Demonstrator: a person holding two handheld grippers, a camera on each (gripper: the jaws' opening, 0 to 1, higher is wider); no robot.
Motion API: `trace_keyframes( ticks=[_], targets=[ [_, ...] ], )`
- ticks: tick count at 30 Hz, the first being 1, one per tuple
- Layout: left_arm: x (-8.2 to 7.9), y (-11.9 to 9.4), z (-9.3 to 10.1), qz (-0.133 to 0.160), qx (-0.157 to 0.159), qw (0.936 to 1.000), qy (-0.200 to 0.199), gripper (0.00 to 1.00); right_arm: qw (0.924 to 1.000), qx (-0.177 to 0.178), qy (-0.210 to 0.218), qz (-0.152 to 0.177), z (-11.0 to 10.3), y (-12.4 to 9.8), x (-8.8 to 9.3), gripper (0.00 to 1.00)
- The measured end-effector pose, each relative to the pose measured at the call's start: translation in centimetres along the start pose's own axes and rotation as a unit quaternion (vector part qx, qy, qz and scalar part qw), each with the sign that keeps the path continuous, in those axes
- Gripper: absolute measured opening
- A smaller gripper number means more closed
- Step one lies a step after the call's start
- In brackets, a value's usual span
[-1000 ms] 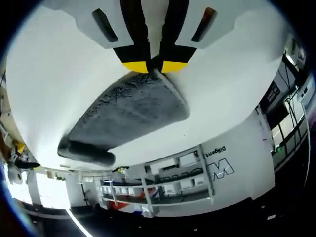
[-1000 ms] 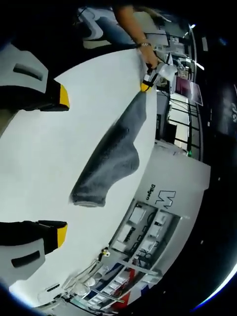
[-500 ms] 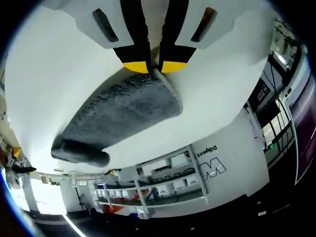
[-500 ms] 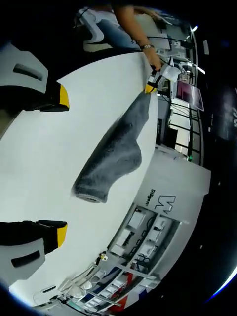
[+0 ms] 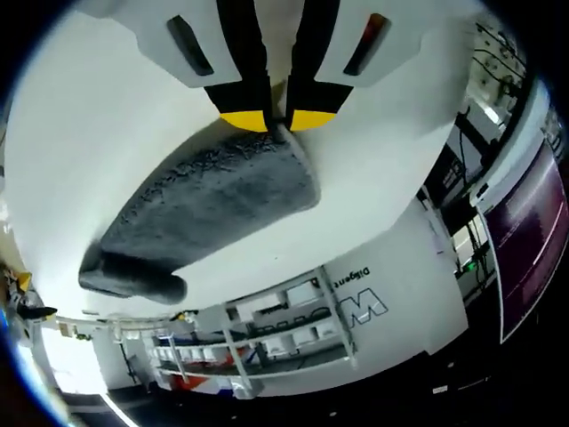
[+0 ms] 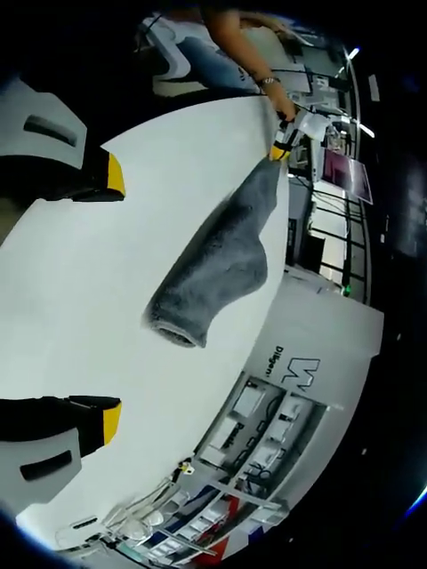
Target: Open the folded towel by lifting each exposed corner and separating the folded layers until the towel lies flat within the target outline without major curled edges
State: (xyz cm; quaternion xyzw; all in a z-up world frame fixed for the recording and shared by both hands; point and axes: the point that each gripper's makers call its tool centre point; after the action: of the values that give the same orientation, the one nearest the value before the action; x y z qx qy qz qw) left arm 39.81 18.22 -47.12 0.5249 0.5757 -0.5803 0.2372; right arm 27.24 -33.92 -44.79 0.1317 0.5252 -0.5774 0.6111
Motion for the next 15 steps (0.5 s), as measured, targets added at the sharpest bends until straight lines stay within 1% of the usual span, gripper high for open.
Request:
trace_keyframes(
  ticks=[5, 9, 12, 15],
  targets=[
    [0.7, -0.5, -1.4, -0.011, -0.022, 0.9997, 0.001, 0.06, 1.0000, -0.004, 0.002, 0.004, -0.1, 0.2, -0.4, 0.91],
    [1.3, -0.8, -2.0, -0.018, -0.031, 0.9994, 0.003, 0.06, 1.0000, -0.007, -0.001, -0.001, -0.1, 0.5, -0.5, 0.90],
    [1.7, -0.9, -2.8, -0.021, -0.040, 0.9990, -0.001, 0.06, 1.0000, -0.006, -0.002, 0.003, -0.1, 0.5, -1.0, 0.90],
    [2.0, -1.1, -3.4, -0.023, -0.040, 0.9989, -0.010, 0.06, 0.9999, -0.007, -0.007, 0.002, -0.2, 0.5, -1.2, 0.91]
  ],
)
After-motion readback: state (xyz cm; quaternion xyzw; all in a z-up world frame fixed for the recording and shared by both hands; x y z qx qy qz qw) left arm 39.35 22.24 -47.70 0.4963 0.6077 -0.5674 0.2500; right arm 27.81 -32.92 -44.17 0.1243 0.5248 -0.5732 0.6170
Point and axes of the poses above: the point that each gripper's makers call its tool centre point, and the gripper's own axes: y roughly forward along the fingers, z roughly to its right, x roughly out of its underside, and after that the axes turned 7 degrees about -y, right-handed
